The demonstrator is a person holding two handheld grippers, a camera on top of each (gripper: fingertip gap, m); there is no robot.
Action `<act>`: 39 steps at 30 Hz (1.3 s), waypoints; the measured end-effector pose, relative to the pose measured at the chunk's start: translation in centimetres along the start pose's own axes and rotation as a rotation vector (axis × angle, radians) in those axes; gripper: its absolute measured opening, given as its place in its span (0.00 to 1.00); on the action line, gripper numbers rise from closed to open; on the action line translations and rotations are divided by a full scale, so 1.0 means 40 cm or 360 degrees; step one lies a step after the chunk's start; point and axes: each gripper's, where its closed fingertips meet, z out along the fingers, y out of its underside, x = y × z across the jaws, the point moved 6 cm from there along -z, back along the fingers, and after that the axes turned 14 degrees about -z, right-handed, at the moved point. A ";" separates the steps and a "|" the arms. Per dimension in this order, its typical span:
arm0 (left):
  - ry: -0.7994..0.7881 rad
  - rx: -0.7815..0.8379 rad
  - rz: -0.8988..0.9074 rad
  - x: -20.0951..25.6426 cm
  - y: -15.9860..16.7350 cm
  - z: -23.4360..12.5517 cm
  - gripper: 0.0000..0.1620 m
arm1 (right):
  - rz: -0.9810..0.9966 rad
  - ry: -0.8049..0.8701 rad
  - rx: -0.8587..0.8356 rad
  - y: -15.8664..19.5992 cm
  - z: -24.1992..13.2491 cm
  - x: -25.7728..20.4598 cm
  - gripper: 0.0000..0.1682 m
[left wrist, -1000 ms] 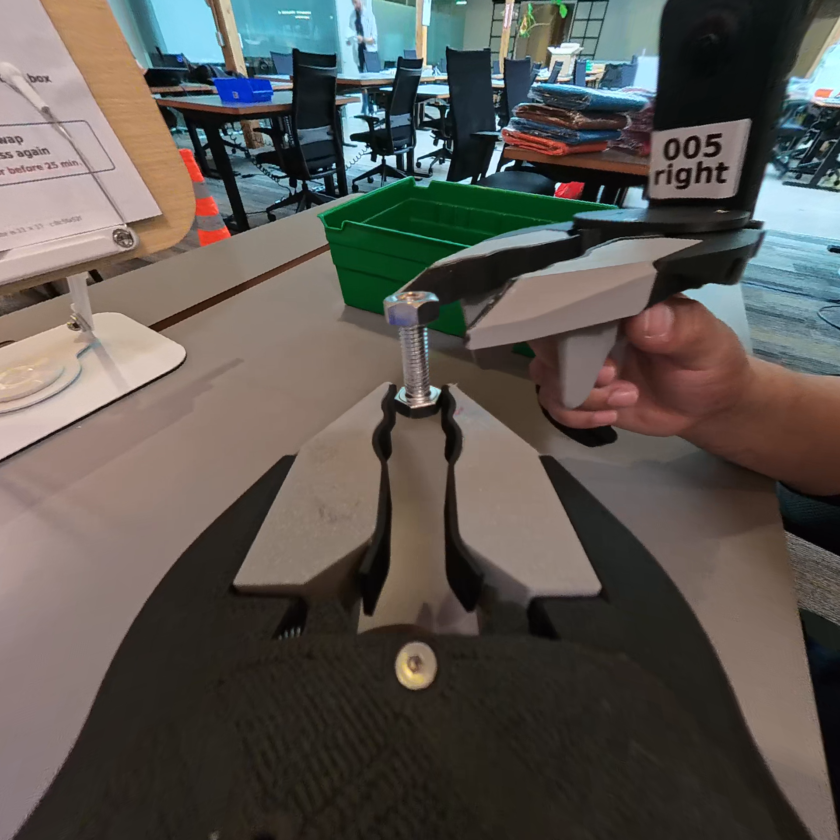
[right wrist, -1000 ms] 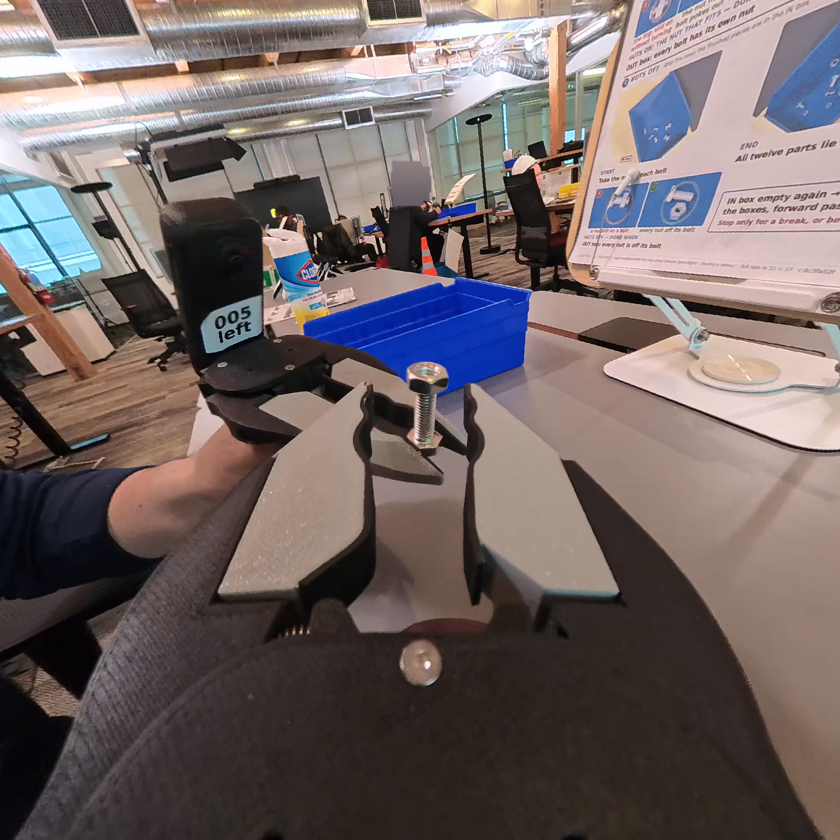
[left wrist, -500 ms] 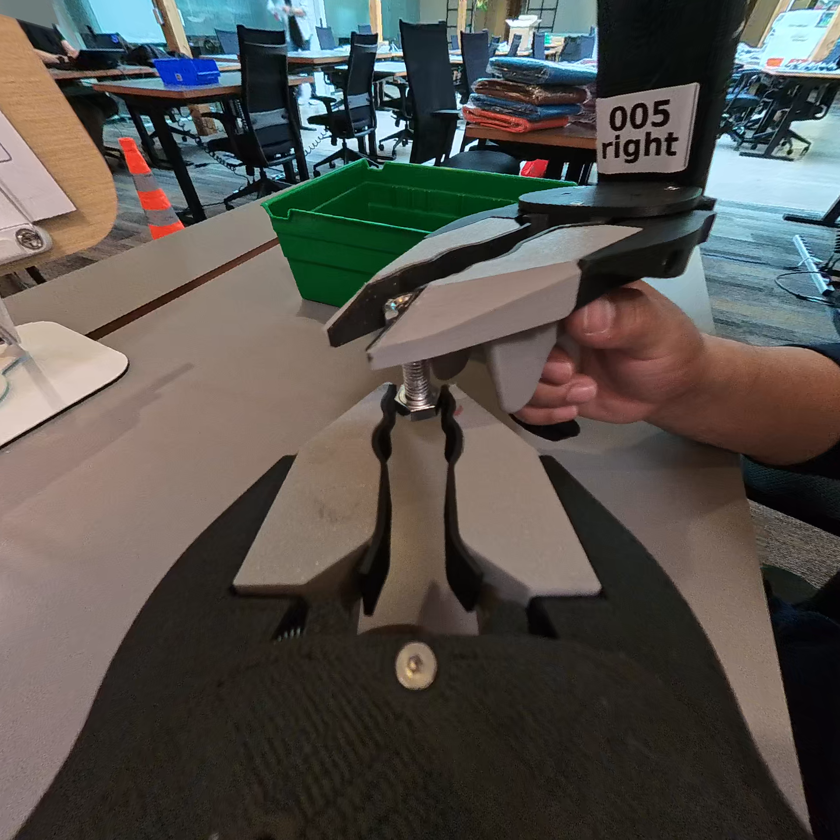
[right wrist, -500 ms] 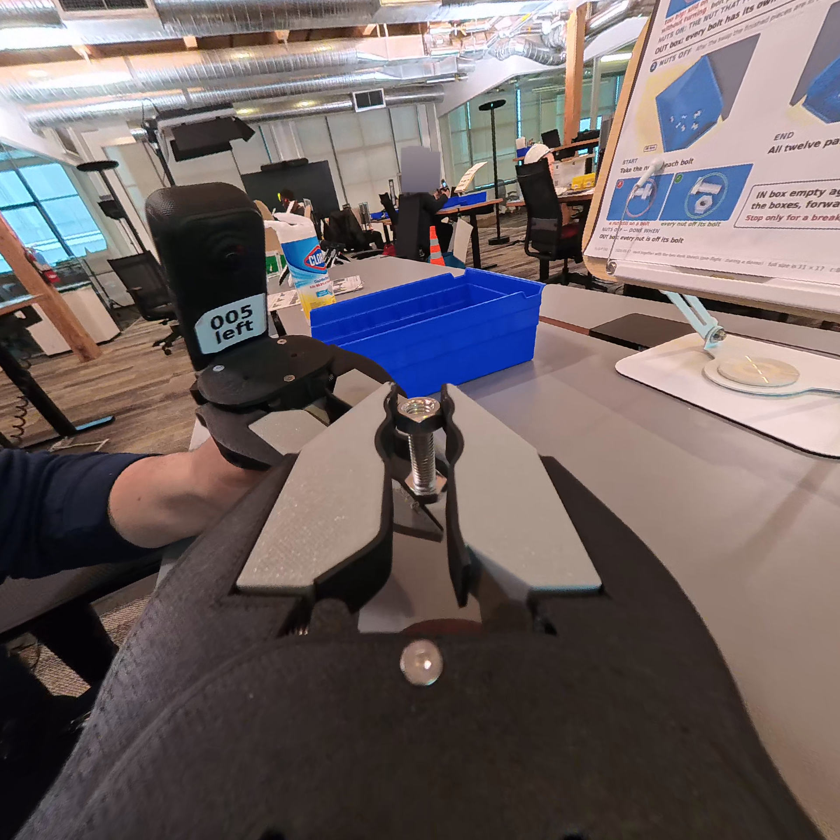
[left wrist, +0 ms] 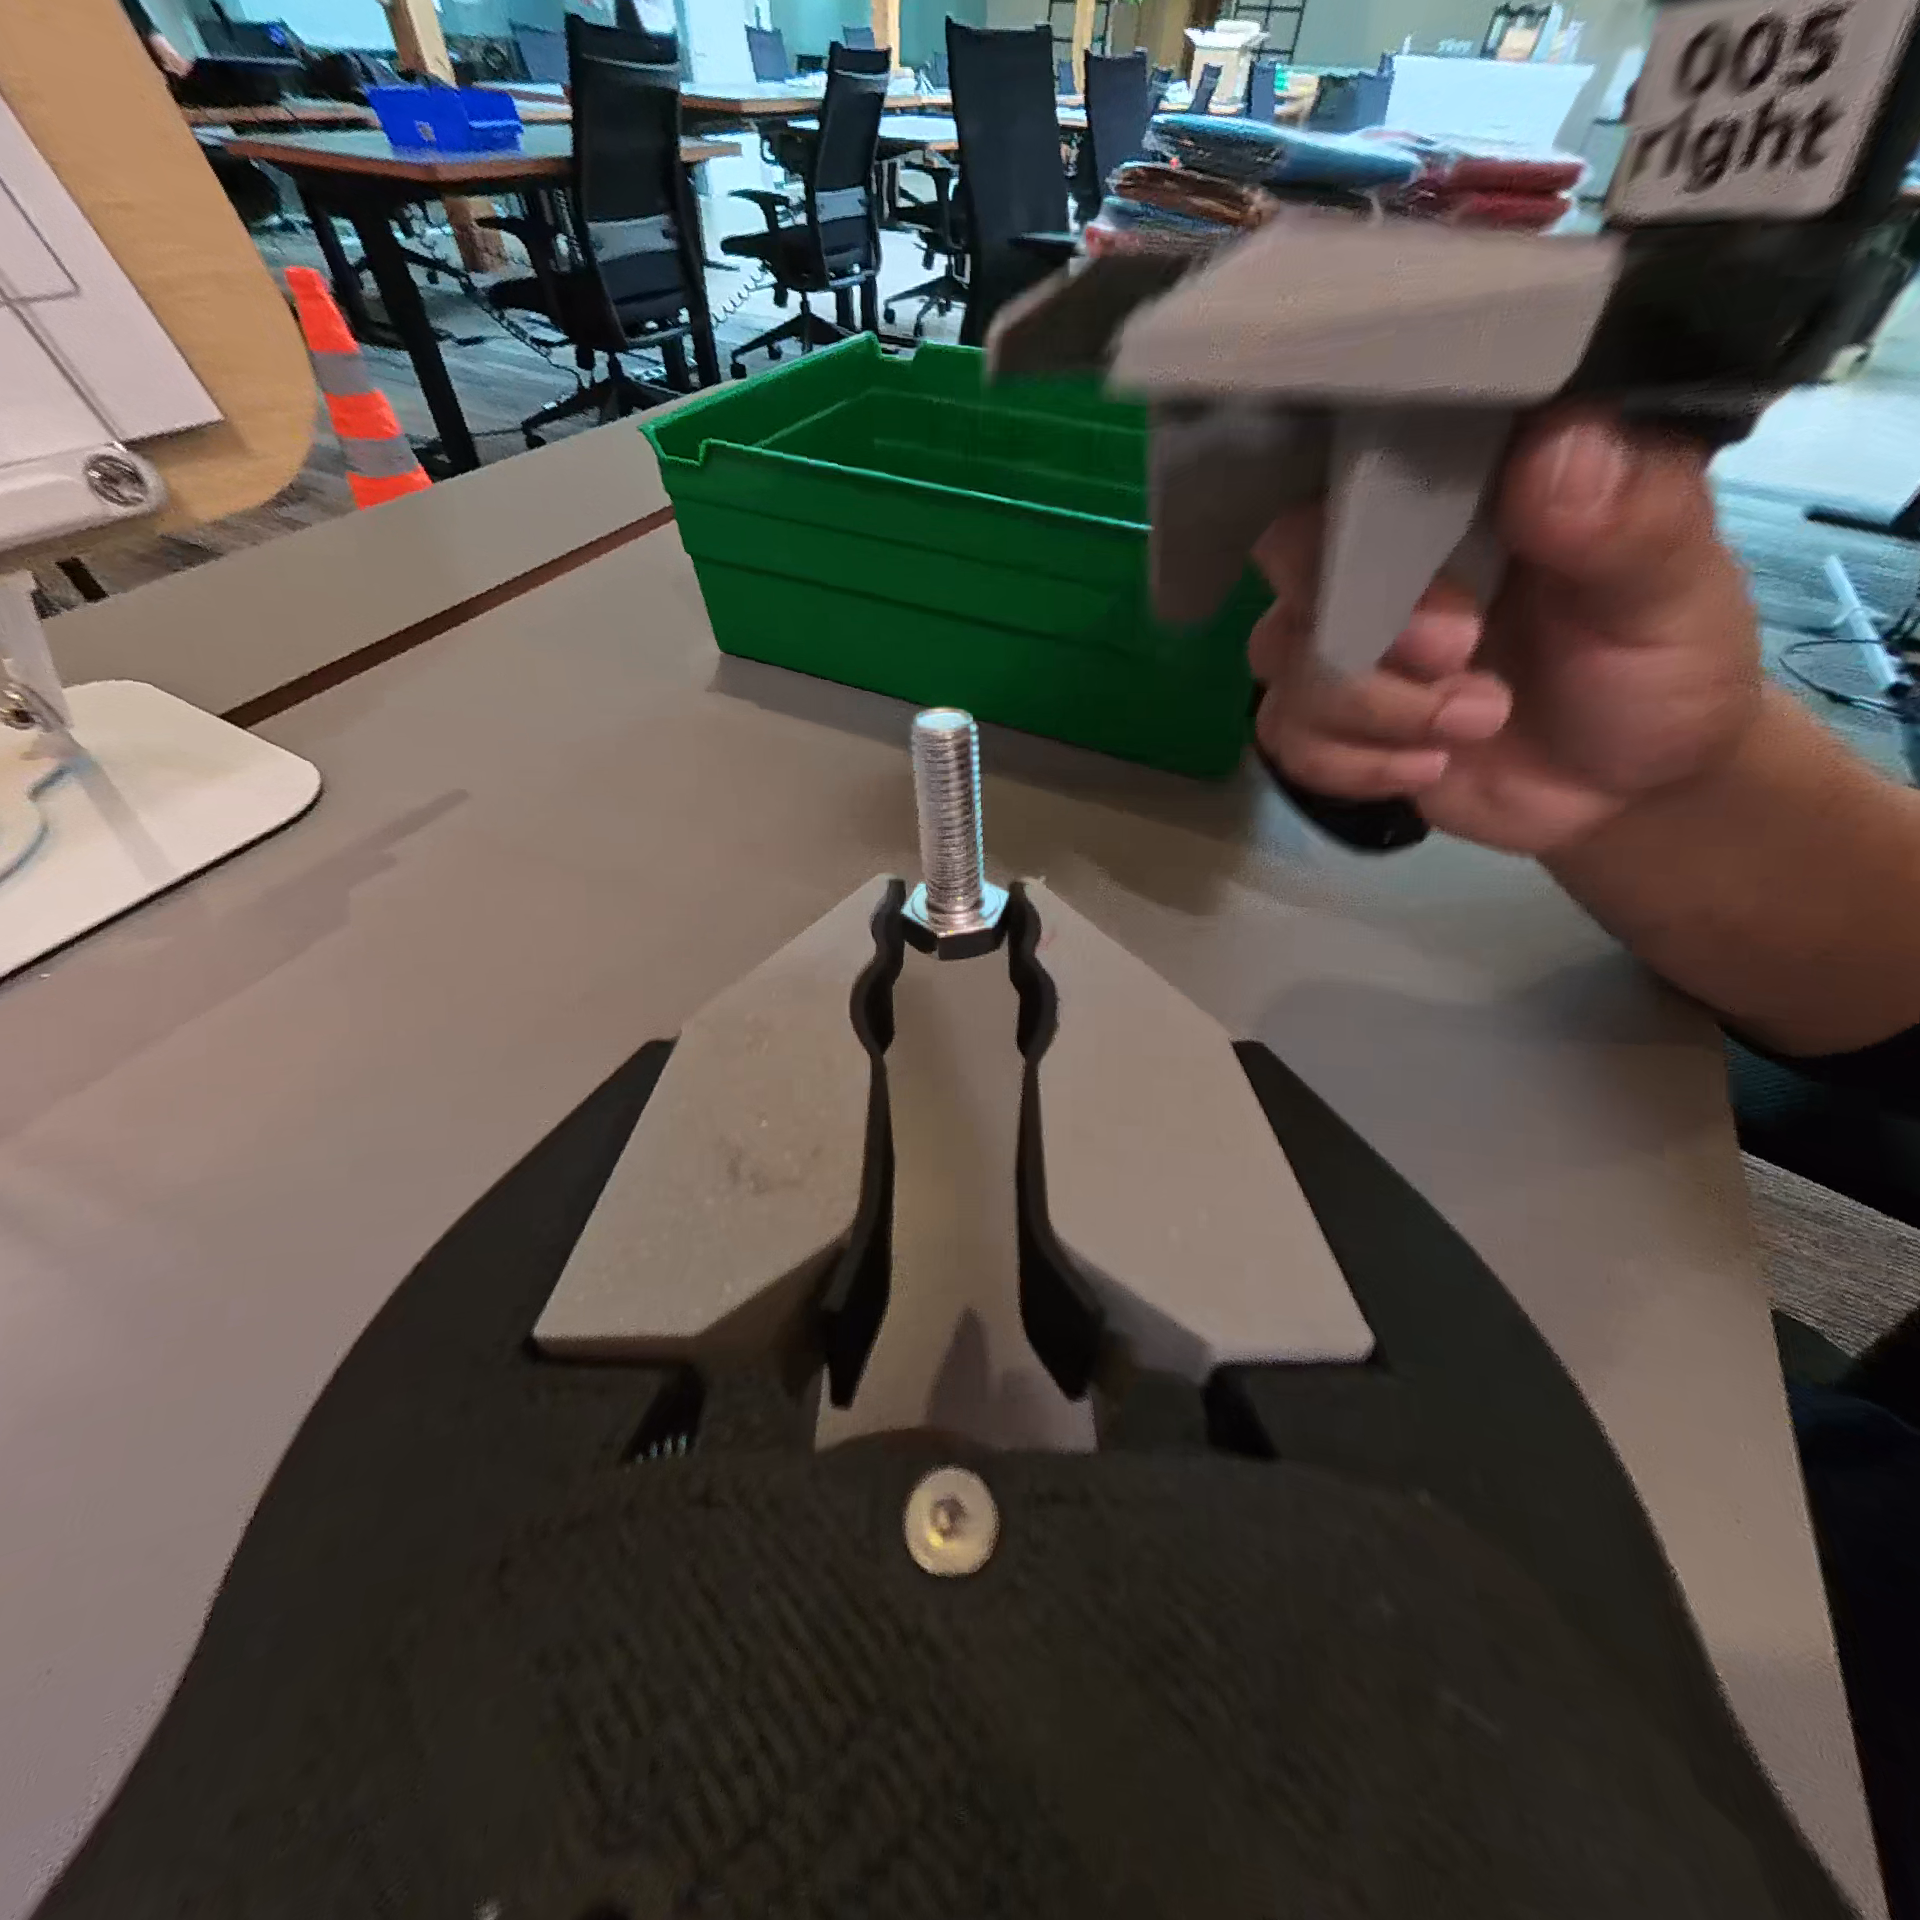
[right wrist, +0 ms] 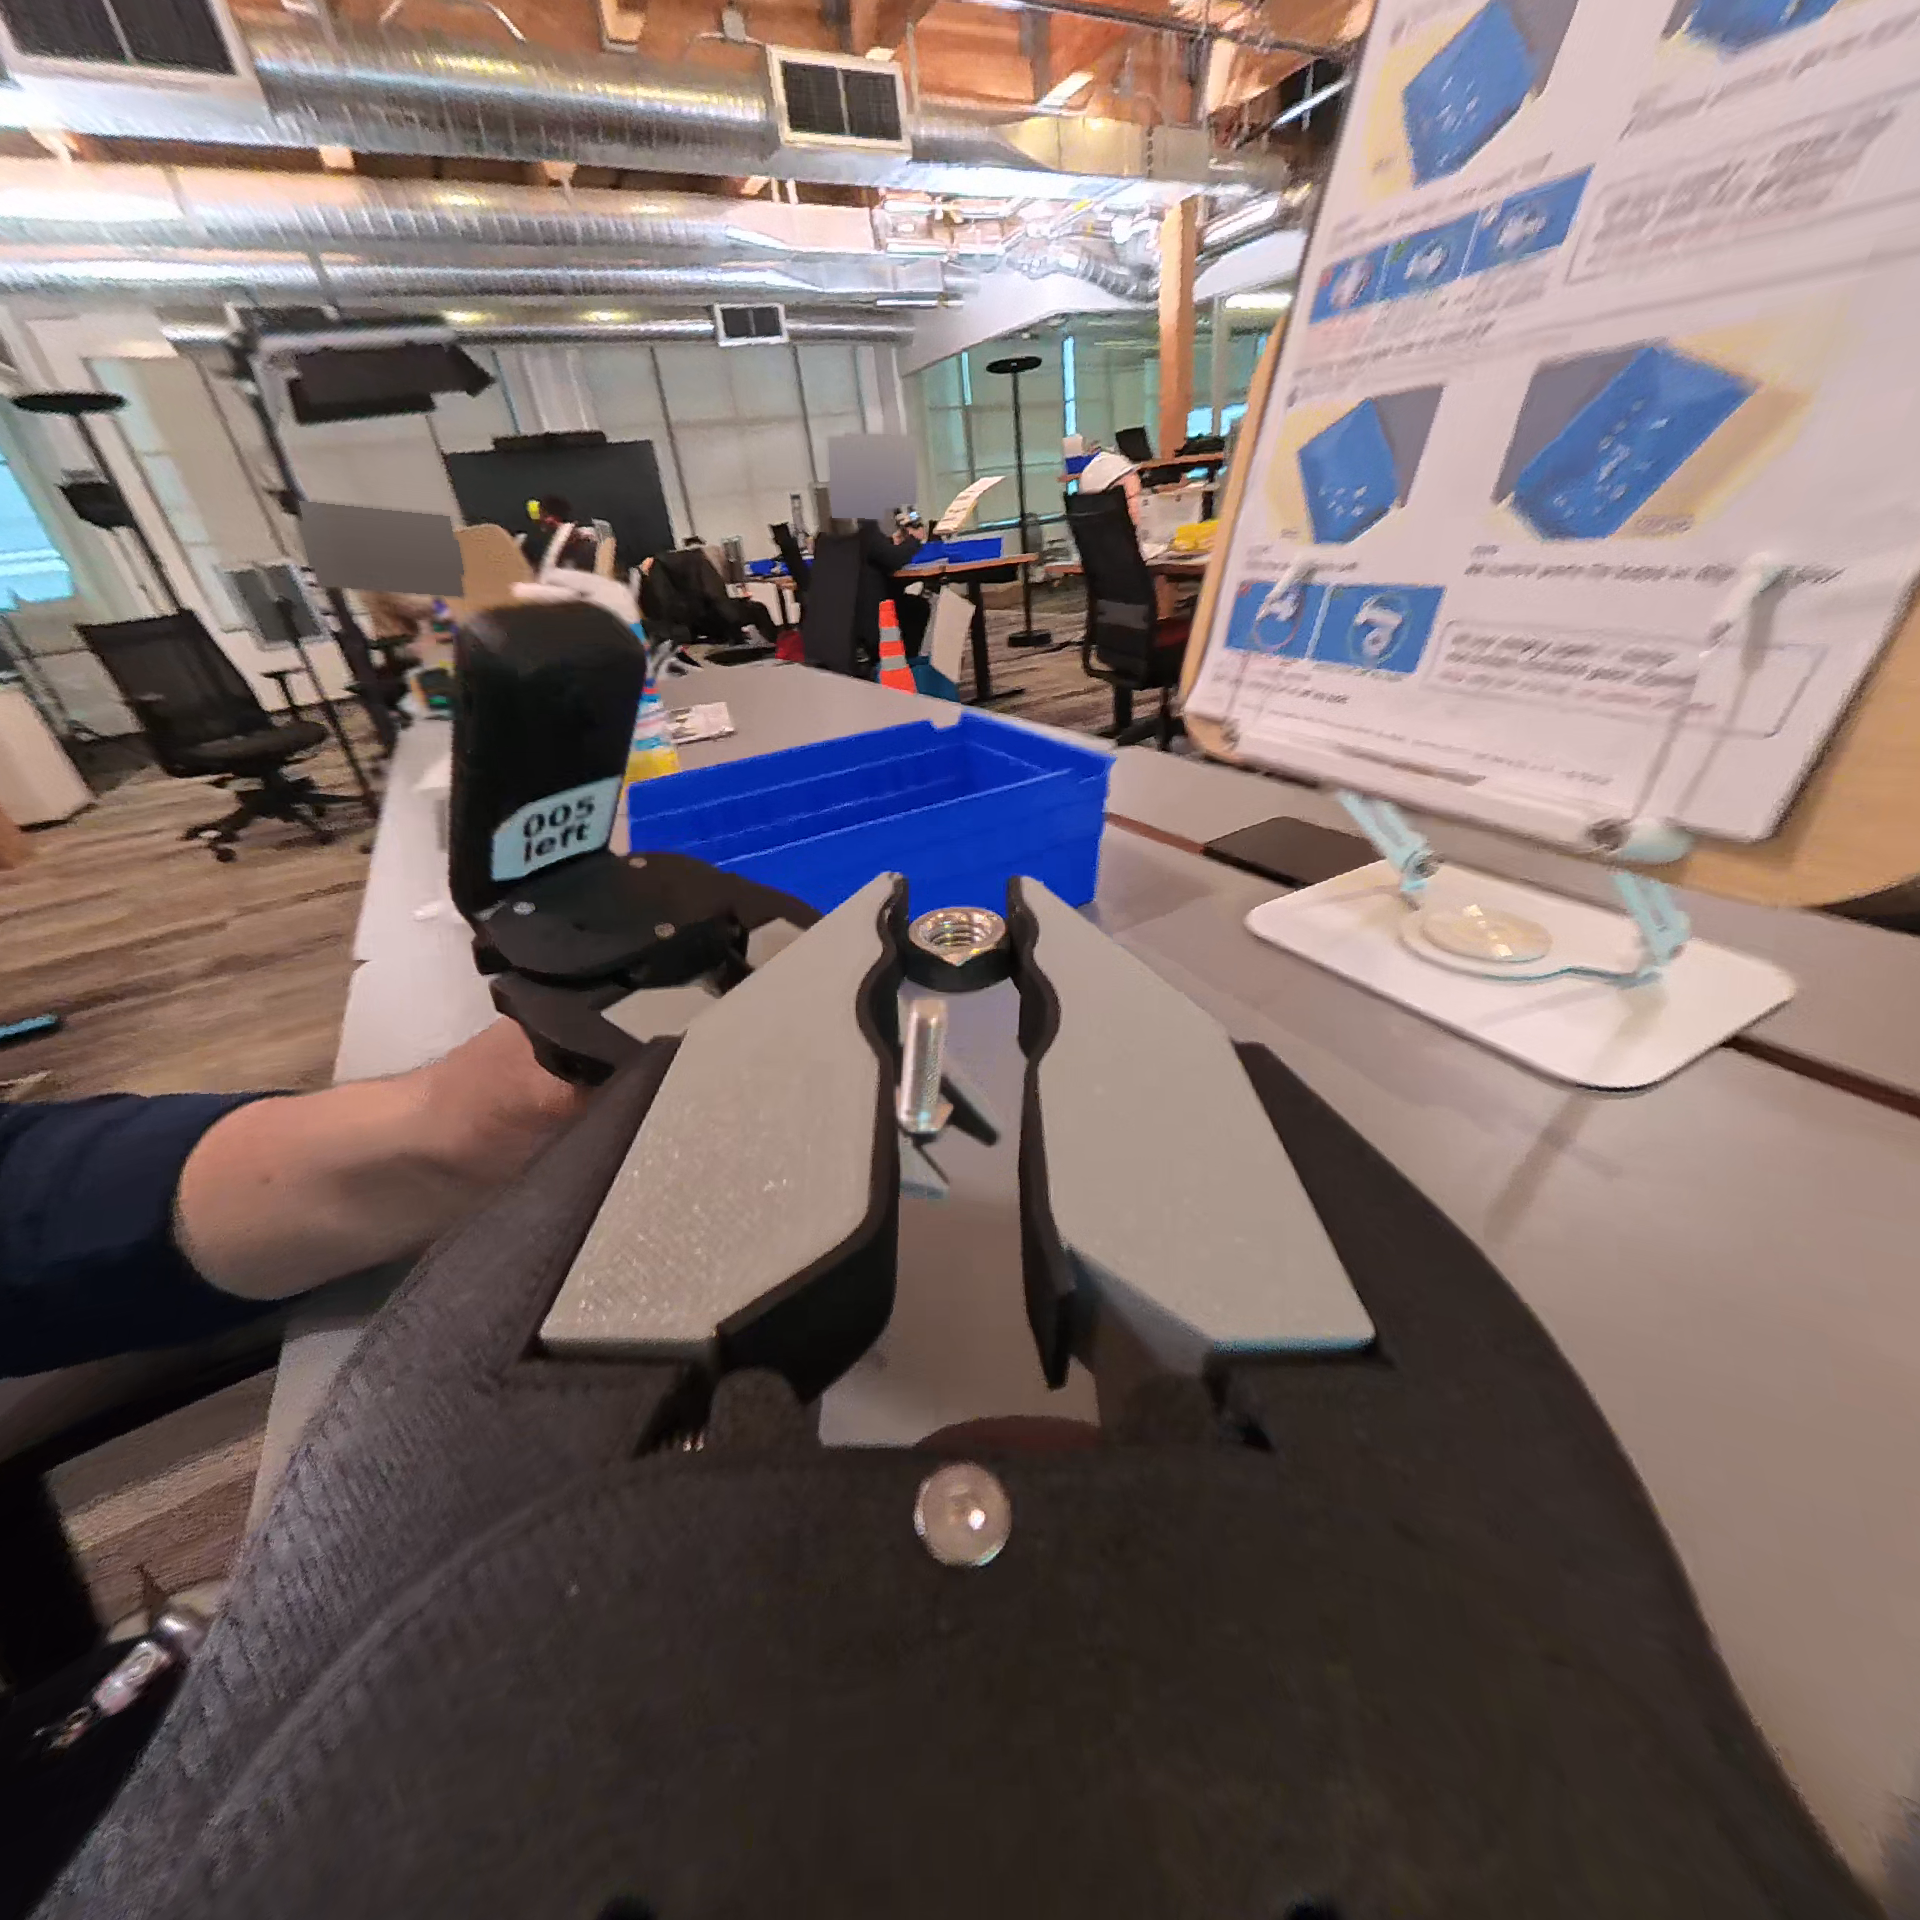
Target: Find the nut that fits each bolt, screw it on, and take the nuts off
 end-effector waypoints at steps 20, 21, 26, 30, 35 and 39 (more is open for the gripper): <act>0.0115 -0.0149 0.0123 0.044 0.056 0.050 0.11 | 0.0237 0.0838 -0.1293 0.228 -0.317 0.579 0.21; 0.0114 -0.0161 0.0118 0.042 0.058 0.052 0.11 | 0.0181 0.0812 -0.1226 0.189 -0.311 0.541 0.21; 0.0148 -0.0160 0.0117 0.057 0.055 0.051 0.11 | -0.0081 0.0221 -0.0892 0.031 -0.224 0.186 0.18; 0.0140 -0.0159 0.0149 0.069 0.056 0.052 0.11 | -0.0046 -0.0093 -0.0740 0.030 -0.116 -0.023 0.18; 0.0137 -0.0117 0.0187 0.076 0.052 0.050 0.11 | 0.0176 -0.0205 -0.0779 0.119 -0.012 -0.076 0.14; 0.0140 -0.0066 0.0160 0.073 0.044 0.046 0.11 | 0.0179 -0.0126 -0.0650 0.108 -0.012 -0.059 0.04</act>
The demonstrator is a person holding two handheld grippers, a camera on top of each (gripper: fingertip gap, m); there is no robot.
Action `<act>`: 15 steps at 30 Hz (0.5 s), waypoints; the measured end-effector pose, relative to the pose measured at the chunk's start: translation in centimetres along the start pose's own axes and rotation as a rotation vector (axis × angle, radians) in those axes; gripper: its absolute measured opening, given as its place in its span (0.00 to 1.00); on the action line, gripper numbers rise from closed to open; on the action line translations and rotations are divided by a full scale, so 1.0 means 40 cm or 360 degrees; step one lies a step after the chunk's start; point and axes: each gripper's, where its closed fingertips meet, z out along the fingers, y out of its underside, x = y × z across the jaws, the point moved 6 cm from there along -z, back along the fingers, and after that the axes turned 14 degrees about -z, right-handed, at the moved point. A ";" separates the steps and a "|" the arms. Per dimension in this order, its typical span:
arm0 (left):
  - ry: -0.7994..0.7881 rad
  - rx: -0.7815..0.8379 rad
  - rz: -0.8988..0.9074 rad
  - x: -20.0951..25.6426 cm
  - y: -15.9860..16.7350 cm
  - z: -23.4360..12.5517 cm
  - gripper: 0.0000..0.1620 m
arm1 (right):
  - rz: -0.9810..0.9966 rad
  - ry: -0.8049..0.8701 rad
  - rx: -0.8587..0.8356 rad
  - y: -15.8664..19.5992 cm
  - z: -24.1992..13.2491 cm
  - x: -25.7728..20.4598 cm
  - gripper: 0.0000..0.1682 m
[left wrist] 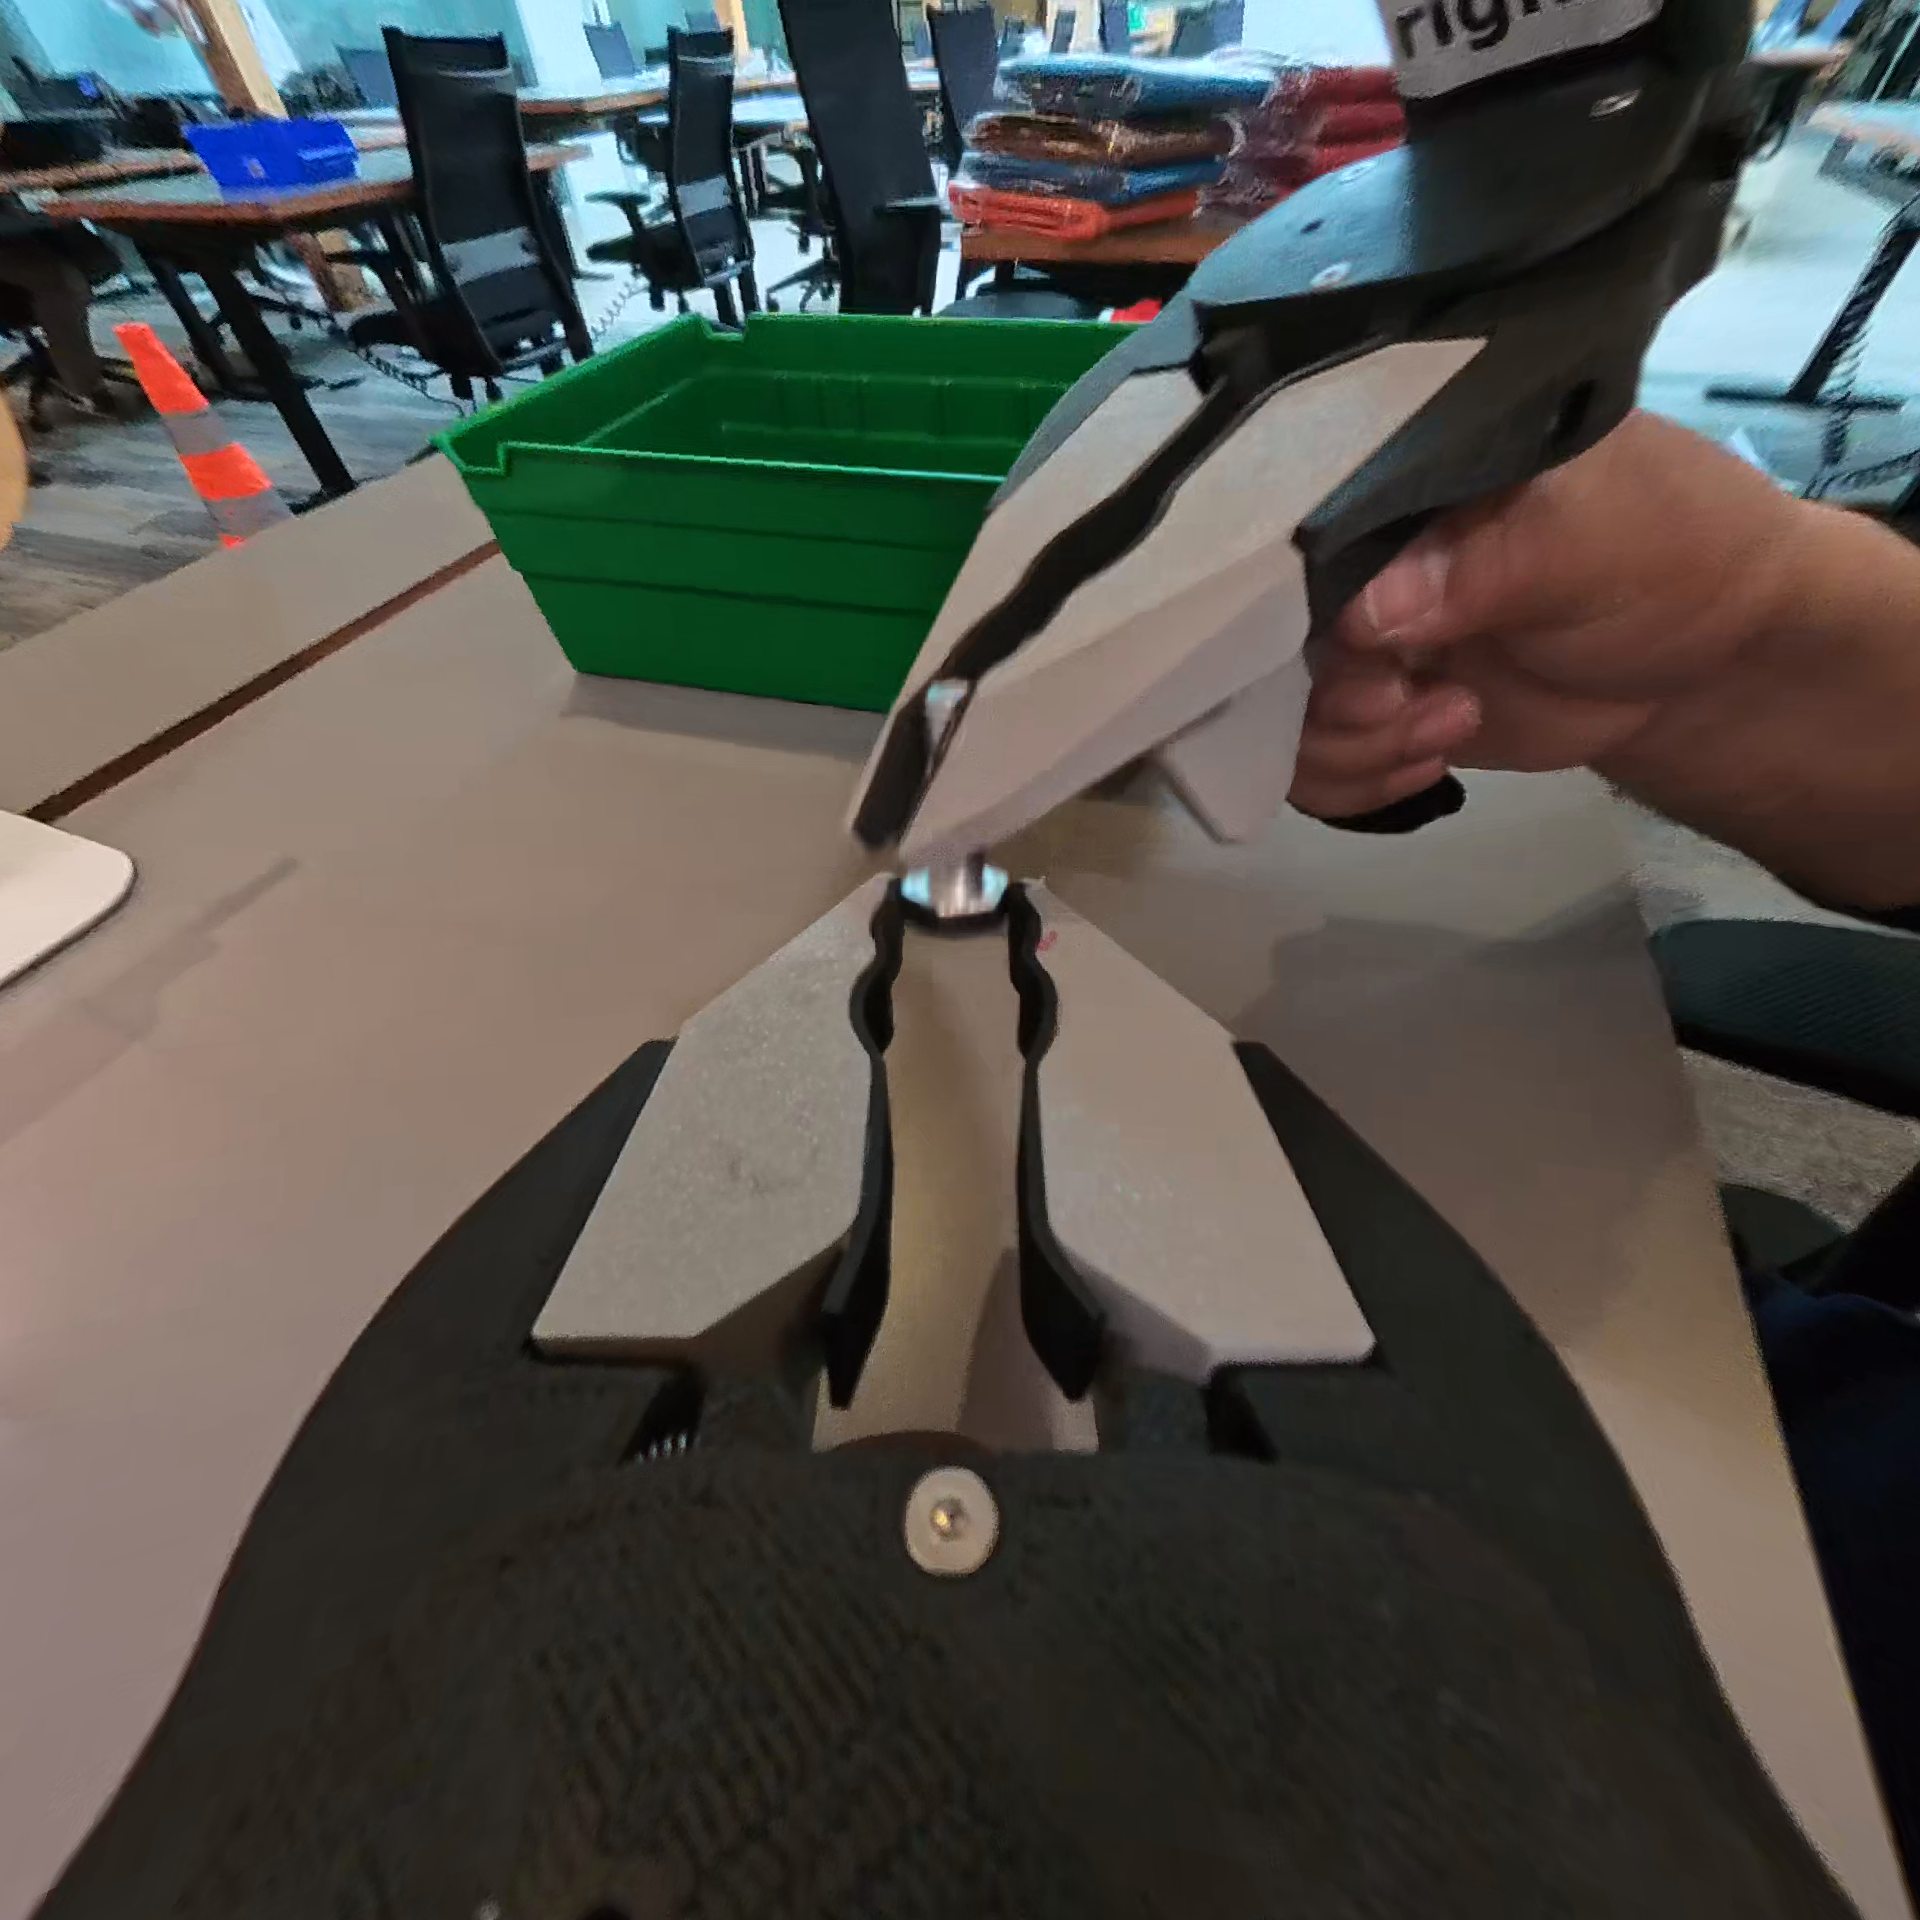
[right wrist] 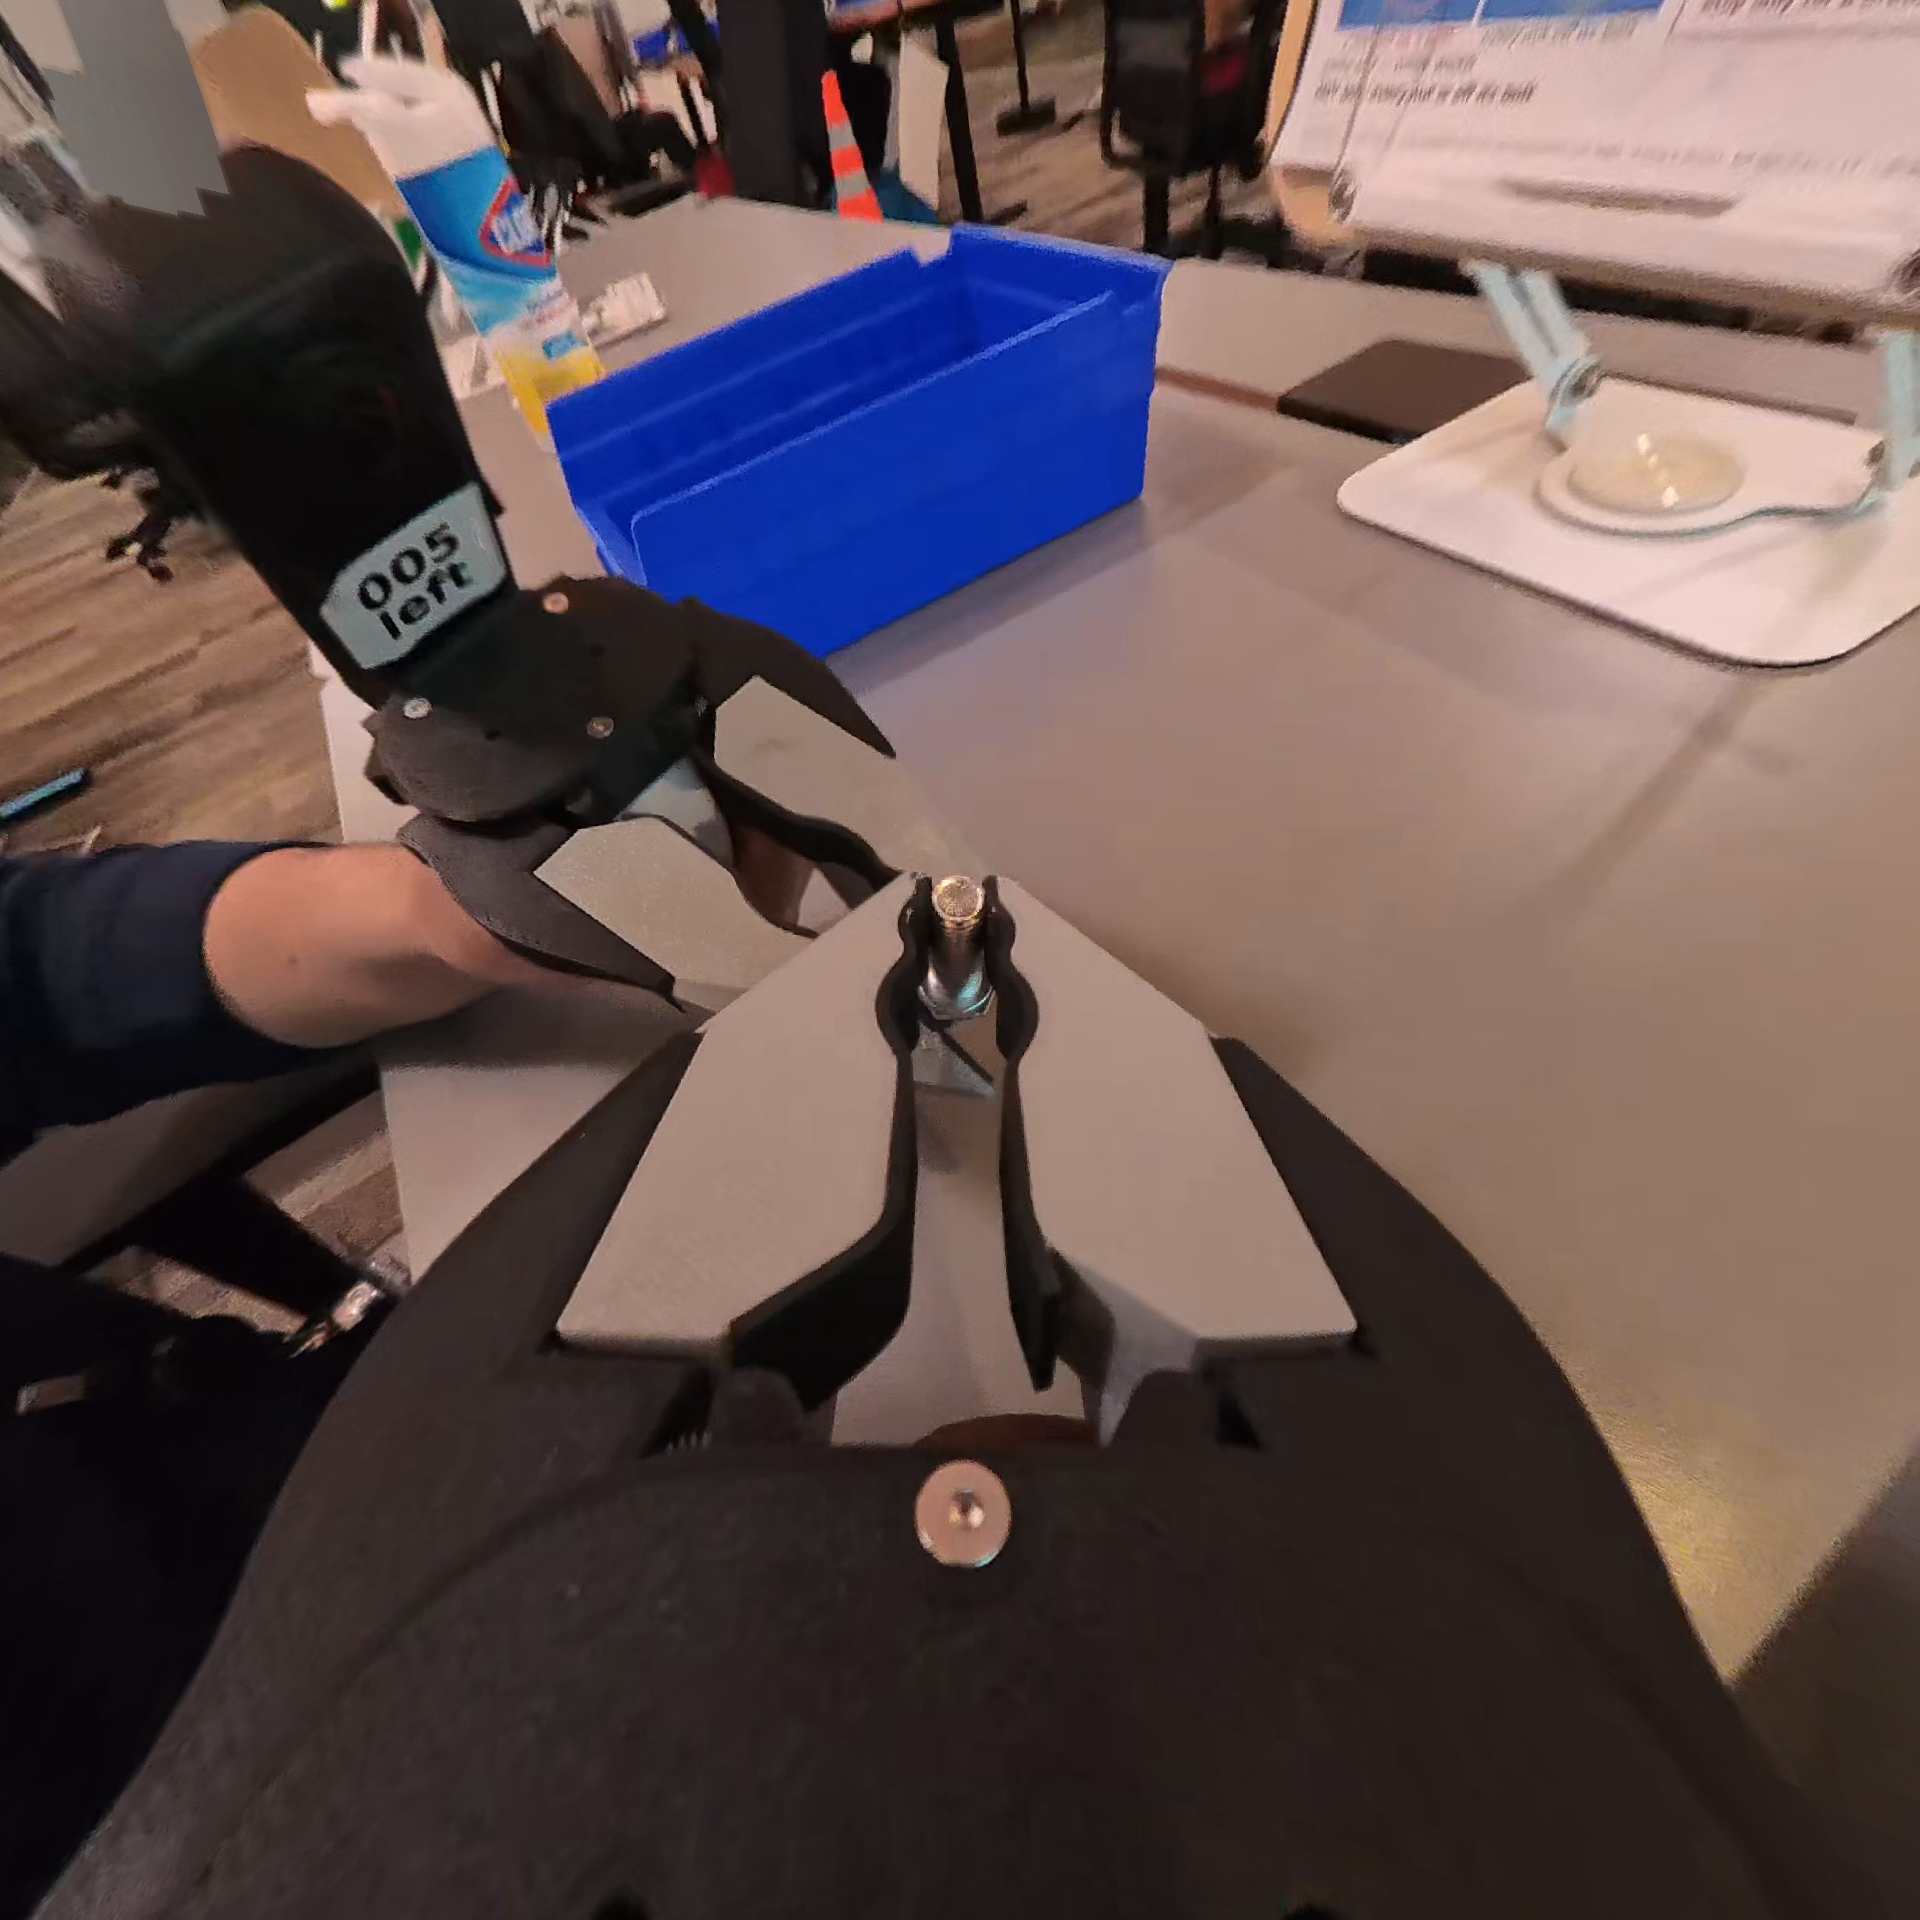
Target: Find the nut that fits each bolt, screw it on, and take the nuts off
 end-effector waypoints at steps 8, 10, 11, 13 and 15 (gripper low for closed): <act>-0.0083 -0.0051 -0.0113 -0.031 0.003 -0.011 0.10 | -0.0300 0.1109 -0.0519 0.010 -0.388 0.301 0.04; -0.0076 -0.0057 -0.0084 -0.022 0.004 -0.008 0.10 | -0.0228 0.1283 -0.0797 0.084 -0.481 0.383 0.04; -0.0079 -0.0064 -0.0066 -0.019 0.006 -0.006 0.10 | -0.0153 0.1267 -0.0912 0.129 -0.504 0.409 0.04; -0.0072 -0.0082 -0.0039 -0.013 0.010 -0.001 0.10 | -0.0004 0.1139 -0.1031 0.212 -0.510 0.433 0.04; -0.0069 -0.0103 -0.0022 -0.010 0.016 0.004 0.10 | 0.0045 0.1077 -0.1073 0.264 -0.500 0.442 0.05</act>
